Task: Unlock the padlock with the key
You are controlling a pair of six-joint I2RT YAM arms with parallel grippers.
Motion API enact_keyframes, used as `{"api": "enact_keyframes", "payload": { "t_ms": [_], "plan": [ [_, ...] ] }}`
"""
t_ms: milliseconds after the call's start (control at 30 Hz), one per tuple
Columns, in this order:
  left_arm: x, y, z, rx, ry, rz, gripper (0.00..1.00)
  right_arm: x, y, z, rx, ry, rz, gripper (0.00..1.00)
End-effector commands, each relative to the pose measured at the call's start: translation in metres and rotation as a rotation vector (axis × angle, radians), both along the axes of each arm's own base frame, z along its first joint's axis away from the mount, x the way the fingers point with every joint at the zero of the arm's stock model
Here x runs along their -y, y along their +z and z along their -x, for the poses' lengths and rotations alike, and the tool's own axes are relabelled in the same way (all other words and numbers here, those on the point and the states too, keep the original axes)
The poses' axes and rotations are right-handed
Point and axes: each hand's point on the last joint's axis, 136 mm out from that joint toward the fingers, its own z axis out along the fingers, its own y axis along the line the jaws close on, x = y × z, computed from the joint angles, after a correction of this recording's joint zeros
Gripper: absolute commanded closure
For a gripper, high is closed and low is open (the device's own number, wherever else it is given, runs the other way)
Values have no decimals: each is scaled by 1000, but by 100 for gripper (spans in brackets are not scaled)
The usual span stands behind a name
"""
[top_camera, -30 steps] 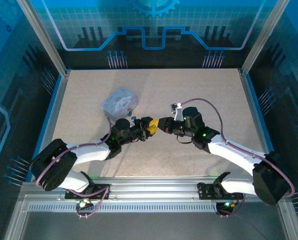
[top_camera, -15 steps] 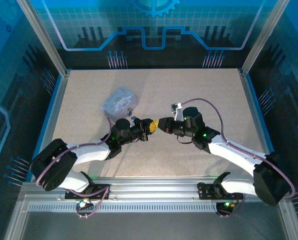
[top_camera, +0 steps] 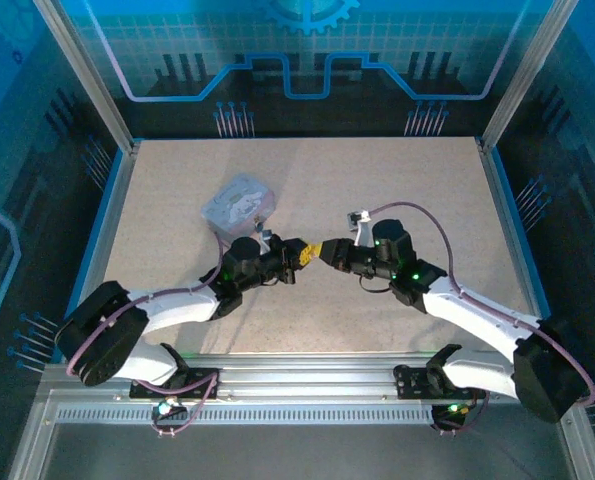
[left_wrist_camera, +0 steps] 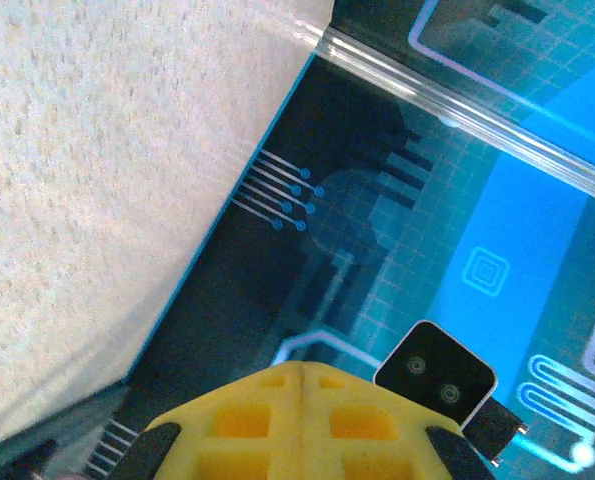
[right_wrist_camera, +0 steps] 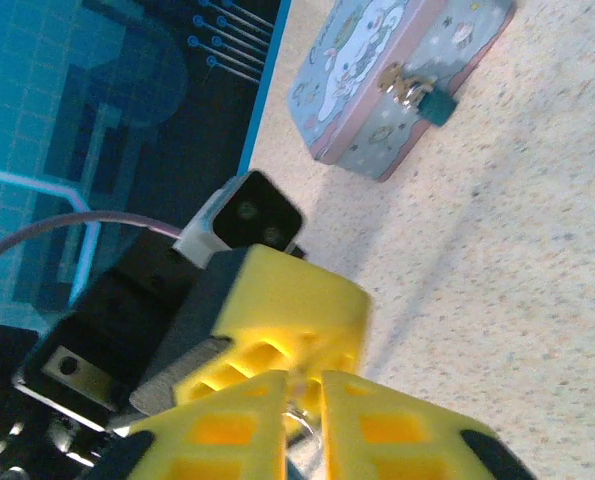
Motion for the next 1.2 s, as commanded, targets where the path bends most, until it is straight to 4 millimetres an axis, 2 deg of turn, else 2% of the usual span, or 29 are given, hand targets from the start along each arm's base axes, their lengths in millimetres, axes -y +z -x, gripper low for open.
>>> {"api": "enact_keyframes", "payload": {
  "t_ms": [0,133,267,400,500,667,1167],
  "plan": [
    [-11,33,-12,214,37,-156,98,14,7,-1,50,-25,-24,75],
    [-15,61,-15,433,24,-312,100,21,22,3,128,-8,-86,65],
    [-5,90,-14,658,-37,-426,100,21,42,10,220,39,-146,56],
    [5,115,-10,825,-69,-455,100,18,66,17,320,87,-207,48],
    [12,127,-6,900,-73,-439,100,16,84,19,371,106,-263,47],
    [19,133,-2,931,-80,-404,100,13,95,15,386,104,-316,47],
    [20,128,-3,910,-74,-394,100,-4,91,4,343,118,-325,55]
  ]
}}
